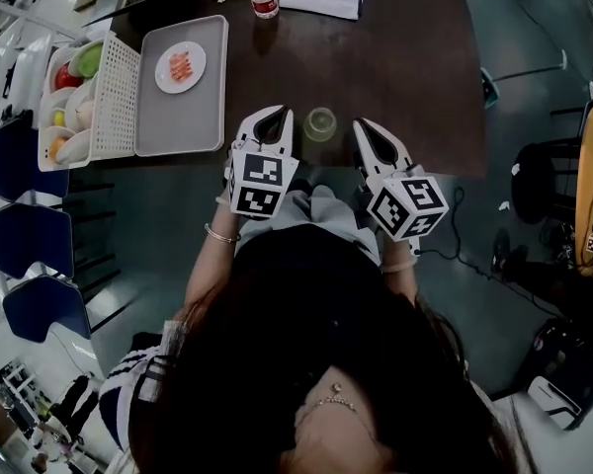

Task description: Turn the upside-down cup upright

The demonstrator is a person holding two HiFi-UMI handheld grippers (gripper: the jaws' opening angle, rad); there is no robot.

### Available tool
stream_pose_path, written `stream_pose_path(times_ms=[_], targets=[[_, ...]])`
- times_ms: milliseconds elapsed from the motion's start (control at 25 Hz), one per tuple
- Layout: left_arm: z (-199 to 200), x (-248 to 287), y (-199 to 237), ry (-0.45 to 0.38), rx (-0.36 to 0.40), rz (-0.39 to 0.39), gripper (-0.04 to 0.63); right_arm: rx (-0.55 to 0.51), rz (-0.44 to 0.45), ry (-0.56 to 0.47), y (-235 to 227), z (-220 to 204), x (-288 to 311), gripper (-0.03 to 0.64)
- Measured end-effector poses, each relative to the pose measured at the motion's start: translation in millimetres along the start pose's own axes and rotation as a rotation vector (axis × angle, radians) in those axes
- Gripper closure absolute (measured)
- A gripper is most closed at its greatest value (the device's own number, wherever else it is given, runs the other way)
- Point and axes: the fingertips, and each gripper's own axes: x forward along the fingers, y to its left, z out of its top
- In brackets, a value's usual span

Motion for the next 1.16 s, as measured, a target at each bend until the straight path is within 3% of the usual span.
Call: stream_pose_path(times_ms=[160, 480, 880, 1160], targets=[[6, -7, 7, -0.044, -0.063, 0.013, 0.591, -0.013, -0.003, 0.012, 2, 0, 4, 0.6], [17, -15, 11, -0.122, -0.276, -0.06, 0.592, -0.037, 0.0, 0.013, 3, 4, 6, 0.6], [22, -15, 11, -0.142, -0.324, -0.076, 0.592, -0.083, -0.015, 0.027, 1, 5, 7, 0.6], [26, -15, 3, -0.14, -0.361, -0.133, 0.592, -0.121, -0.015, 0.018, 2, 8, 7, 0.6]])
